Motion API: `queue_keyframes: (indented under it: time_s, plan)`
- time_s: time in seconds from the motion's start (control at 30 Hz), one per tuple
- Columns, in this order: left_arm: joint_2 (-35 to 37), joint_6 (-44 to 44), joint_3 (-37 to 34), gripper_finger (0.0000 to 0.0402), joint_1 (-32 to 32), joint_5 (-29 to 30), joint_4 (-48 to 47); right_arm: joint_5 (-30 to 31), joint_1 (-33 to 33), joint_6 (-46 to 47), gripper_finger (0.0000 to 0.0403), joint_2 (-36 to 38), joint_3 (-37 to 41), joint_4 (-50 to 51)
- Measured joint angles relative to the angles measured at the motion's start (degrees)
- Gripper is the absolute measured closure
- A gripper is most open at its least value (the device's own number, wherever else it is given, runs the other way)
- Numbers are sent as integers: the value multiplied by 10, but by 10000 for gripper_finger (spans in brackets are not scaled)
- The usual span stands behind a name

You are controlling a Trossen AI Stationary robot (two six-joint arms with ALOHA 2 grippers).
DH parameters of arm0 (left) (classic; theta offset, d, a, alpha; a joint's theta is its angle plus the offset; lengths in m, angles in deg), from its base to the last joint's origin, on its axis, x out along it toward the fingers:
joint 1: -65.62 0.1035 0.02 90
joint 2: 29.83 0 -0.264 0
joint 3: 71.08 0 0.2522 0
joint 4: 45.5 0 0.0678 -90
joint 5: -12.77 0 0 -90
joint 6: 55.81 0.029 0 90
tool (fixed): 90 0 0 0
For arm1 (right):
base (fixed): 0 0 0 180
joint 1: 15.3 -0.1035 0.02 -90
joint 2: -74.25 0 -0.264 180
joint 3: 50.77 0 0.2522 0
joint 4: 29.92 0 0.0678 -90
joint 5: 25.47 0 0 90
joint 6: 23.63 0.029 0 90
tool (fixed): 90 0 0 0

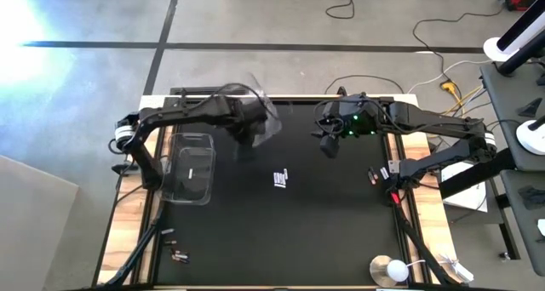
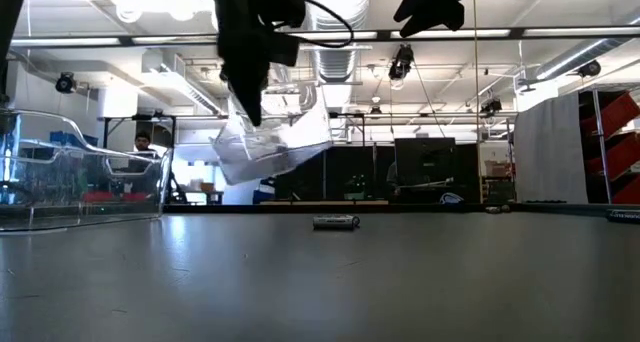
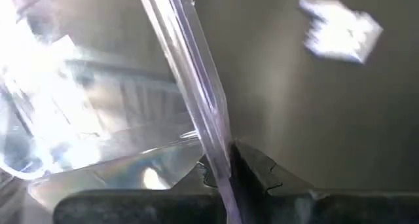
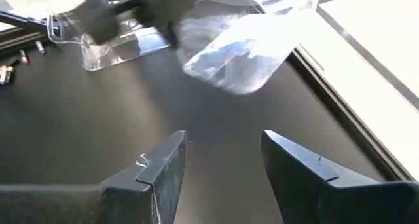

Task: Sort batteries
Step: Move the transparent bin to the top middle left

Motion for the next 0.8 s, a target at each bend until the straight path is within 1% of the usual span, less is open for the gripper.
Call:
queue_keyframes:
  time_s: [0.13, 0.2, 0.27, 0.33, 0.43, 0.5, 0.67, 0.8]
  plan:
    - [6, 86, -21, 401, -11, -43, -18, -1, -2, 24, 211, 1, 0, 0]
    - [8, 126, -38, 401, -13, -48, -20, 6, -9, 35, 211, 2, 0, 0]
    - [8, 160, -56, 401, -13, -48, -18, 28, -24, 50, 211, 3, 0, 0]
    - [8, 191, -75, 401, -13, -31, -10, 51, -41, 59, 211, 3, 0, 0]
    - [3, 218, -95, 401, -13, 19, -7, 82, -66, 70, 211, 3, 0, 0]
    - [0, 220, -107, 401, -12, 23, 0, 100, -77, 80, 211, 1, 0, 0]
    - [0, 242, -130, 401, -12, 26, 16, 115, -84, 97, 211, 0, 0, -2]
    - [0, 261, -138, 401, -12, 36, 63, 119, -84, 102, 211, 0, 0, -2]
